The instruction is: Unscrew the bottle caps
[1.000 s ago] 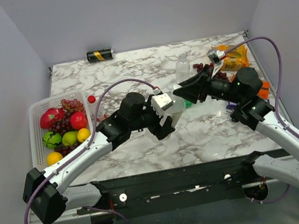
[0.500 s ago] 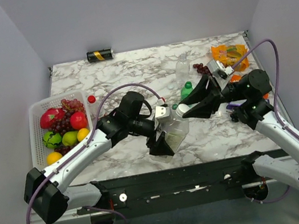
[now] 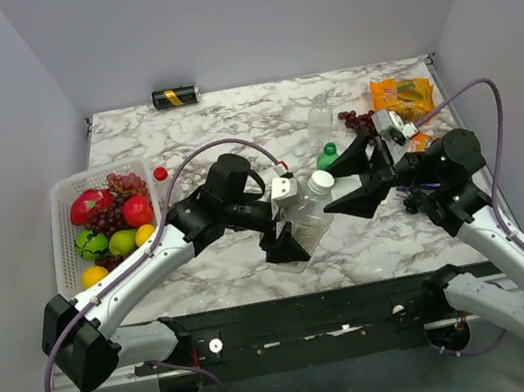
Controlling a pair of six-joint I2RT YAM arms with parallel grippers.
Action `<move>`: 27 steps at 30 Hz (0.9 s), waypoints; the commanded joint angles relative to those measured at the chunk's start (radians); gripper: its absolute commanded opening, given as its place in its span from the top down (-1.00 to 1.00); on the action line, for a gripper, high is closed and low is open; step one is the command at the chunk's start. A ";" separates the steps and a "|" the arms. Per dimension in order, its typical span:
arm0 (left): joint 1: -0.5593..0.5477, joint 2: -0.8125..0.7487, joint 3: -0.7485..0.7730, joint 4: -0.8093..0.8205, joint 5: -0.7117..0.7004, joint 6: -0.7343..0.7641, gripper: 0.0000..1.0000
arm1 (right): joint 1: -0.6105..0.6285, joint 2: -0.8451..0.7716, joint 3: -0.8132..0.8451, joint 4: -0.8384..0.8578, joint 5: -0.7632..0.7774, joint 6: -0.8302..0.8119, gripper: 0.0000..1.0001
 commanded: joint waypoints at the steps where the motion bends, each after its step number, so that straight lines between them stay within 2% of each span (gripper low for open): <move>1: -0.001 -0.041 0.032 0.082 -0.083 -0.008 0.59 | -0.005 -0.093 -0.027 -0.107 0.162 -0.062 -0.57; 4: 0.000 -0.055 0.027 0.085 -0.136 -0.007 0.58 | -0.005 -0.147 -0.024 -0.154 0.269 -0.068 -0.59; 7: -0.001 -0.066 0.020 0.102 -0.248 -0.023 0.59 | -0.006 -0.175 0.001 -0.243 0.393 -0.071 -0.60; 12: -0.006 -0.066 0.007 0.125 -0.559 -0.076 0.58 | -0.005 -0.187 0.038 -0.335 0.573 0.024 -0.58; 15: -0.009 -0.049 0.010 0.122 -0.671 -0.112 0.59 | -0.005 -0.163 0.036 -0.299 0.579 0.121 -0.51; 18: -0.018 -0.034 0.012 0.117 -0.703 -0.125 0.59 | -0.003 -0.144 0.013 -0.214 0.572 0.188 -0.46; 27: -0.051 0.004 0.016 0.106 -0.733 -0.123 0.60 | 0.038 -0.073 0.035 -0.200 0.622 0.207 -0.38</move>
